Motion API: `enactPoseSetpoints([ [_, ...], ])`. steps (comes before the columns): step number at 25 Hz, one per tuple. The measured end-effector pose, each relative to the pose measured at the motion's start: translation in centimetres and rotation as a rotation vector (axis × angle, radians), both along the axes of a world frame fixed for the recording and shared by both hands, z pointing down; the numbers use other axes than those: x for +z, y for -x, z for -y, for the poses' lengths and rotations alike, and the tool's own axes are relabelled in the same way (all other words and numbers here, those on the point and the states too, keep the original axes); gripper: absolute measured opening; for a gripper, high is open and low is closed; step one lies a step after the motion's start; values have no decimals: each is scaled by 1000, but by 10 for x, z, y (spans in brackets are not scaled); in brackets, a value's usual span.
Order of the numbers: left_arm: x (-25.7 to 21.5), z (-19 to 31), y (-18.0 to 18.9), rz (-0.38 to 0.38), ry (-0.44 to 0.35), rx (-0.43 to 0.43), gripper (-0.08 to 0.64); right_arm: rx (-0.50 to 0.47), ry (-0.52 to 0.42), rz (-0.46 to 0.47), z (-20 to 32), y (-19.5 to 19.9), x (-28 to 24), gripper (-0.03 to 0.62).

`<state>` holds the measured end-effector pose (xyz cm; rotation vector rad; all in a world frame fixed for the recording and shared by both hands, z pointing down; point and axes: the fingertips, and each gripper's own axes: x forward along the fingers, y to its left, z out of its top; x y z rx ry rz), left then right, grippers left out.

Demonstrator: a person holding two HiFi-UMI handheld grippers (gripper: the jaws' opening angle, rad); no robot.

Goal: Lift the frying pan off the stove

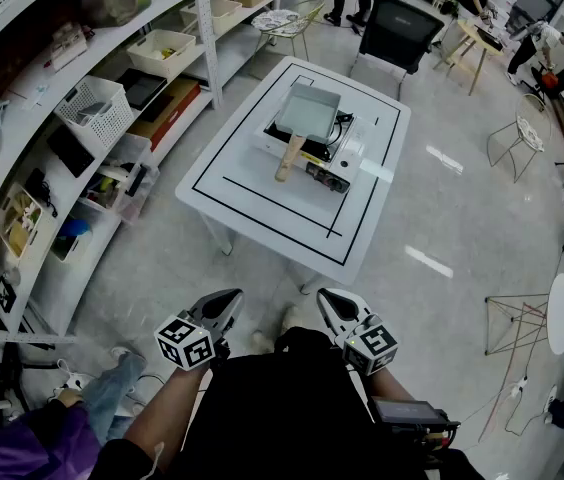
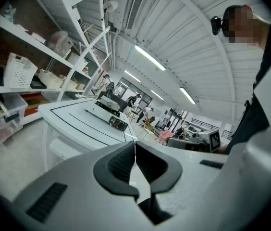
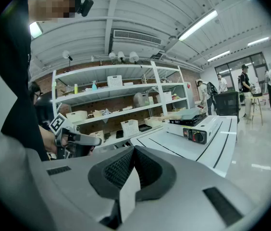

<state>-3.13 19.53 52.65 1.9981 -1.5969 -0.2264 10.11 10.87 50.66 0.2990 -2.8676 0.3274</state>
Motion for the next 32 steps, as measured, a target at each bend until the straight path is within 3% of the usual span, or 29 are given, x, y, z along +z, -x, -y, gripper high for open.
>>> enactPoseSetpoints([
  [8, -11, -7, -3, 58, -16, 8, 12, 10, -9, 7, -12, -3, -6, 25],
  [32, -3, -9, -1, 74, 2, 7, 12, 40, 12, 36, -4, -3, -9, 25],
])
